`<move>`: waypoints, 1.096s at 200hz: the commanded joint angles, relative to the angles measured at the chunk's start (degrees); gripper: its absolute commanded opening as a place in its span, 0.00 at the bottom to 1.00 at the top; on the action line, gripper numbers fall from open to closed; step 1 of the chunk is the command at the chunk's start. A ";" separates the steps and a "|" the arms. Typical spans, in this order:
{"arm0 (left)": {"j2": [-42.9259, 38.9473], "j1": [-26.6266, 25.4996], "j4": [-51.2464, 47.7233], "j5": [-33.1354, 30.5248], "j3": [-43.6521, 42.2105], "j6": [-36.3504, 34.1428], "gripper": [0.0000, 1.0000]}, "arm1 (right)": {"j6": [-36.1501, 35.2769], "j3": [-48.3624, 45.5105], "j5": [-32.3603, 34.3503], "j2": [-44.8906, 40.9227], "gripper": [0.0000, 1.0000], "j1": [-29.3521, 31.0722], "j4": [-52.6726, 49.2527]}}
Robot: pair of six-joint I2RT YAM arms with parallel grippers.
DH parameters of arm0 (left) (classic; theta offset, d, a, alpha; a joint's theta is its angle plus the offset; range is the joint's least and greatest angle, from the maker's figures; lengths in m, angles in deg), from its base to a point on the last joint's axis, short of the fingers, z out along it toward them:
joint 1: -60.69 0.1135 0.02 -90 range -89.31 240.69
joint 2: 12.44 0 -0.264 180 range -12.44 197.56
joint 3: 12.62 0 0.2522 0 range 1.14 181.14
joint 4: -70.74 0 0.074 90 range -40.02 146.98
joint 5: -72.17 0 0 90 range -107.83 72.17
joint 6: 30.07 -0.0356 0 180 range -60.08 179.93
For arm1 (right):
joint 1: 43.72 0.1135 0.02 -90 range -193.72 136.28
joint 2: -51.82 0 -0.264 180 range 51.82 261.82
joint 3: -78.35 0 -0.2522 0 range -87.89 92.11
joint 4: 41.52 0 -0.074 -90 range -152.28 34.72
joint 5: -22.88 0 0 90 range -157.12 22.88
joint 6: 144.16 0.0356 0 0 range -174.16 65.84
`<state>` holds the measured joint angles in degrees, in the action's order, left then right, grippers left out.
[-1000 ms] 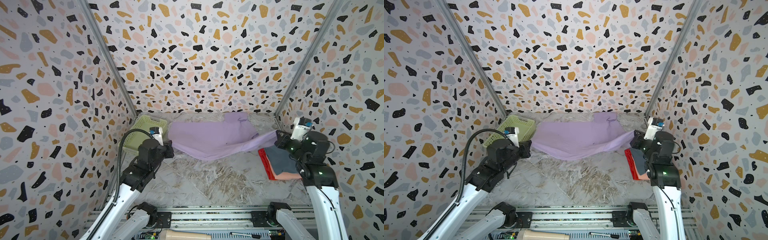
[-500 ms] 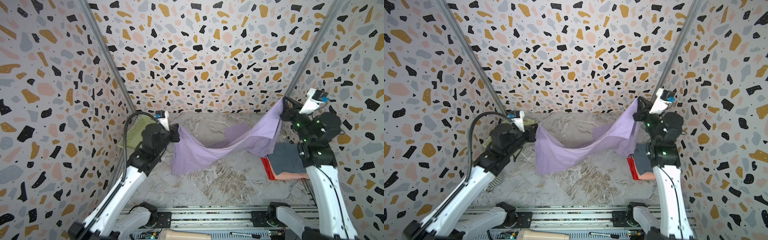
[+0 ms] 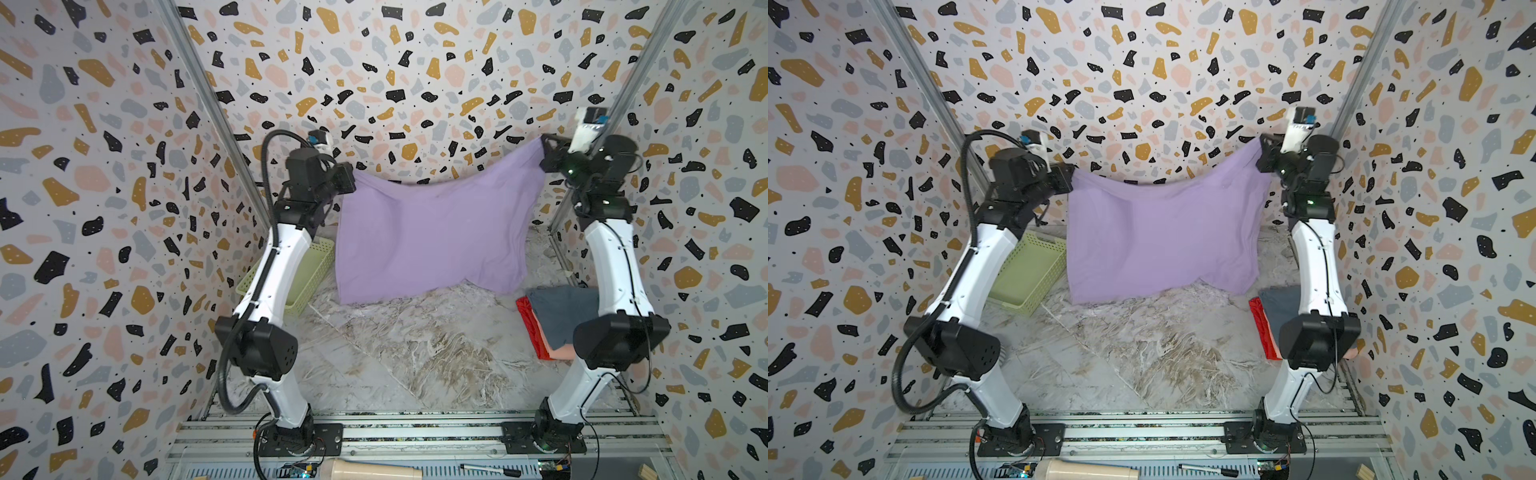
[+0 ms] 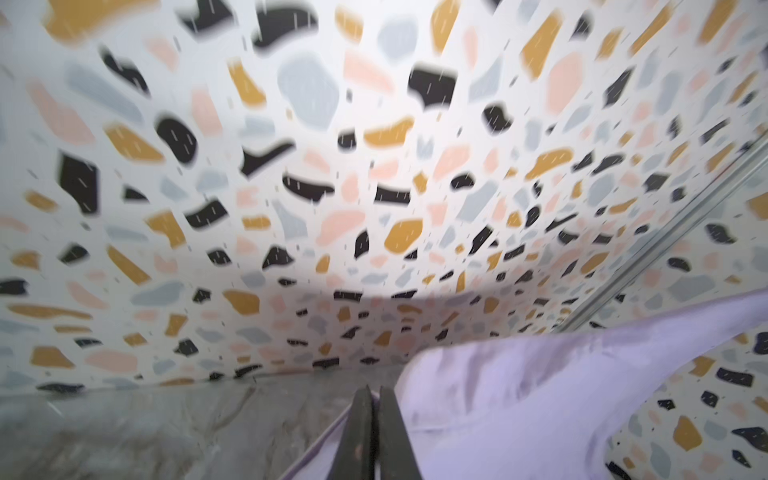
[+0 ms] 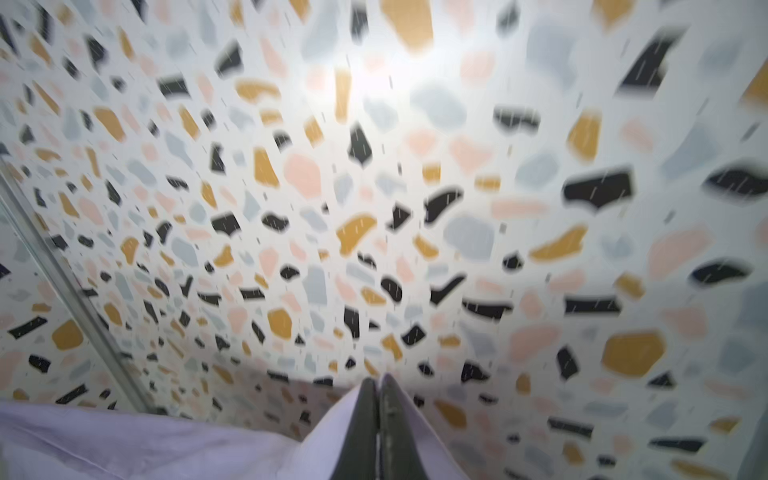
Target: Fold and stack the t-shirts
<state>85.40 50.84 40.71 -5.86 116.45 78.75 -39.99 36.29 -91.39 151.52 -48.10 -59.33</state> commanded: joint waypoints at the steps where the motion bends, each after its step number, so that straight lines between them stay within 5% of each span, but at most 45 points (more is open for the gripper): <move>1: -12.70 -0.04 2.20 1.24 -7.42 -3.12 0.00 | -4.24 -2.68 1.48 -15.77 0.00 -0.90 -0.37; 26: -24.03 -0.35 10.05 -2.64 -24.84 -1.01 0.00 | -2.63 -23.58 4.96 -29.41 0.00 -0.89 2.15; 62: -27.42 -0.17 9.14 -11.49 -37.39 4.02 0.00 | 6.76 -51.44 9.57 -40.24 0.00 -1.04 5.25; 119: -35.19 -0.30 10.14 -6.55 -70.50 17.35 0.00 | 13.44 -77.83 8.14 -48.18 0.00 -0.94 -12.73; 159: -45.67 -0.35 5.99 -7.02 -86.38 22.77 0.00 | 14.25 -88.01 7.40 -57.08 0.00 -0.82 -24.56; 219: -45.68 -0.34 -0.31 -10.14 -88.35 20.40 0.00 | 14.40 -88.67 3.49 -60.85 0.00 -0.12 -27.69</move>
<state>40.47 50.40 42.28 -14.13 28.19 99.58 -26.26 -53.46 -86.01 93.11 -48.87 -83.57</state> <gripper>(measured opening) 0.047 0.044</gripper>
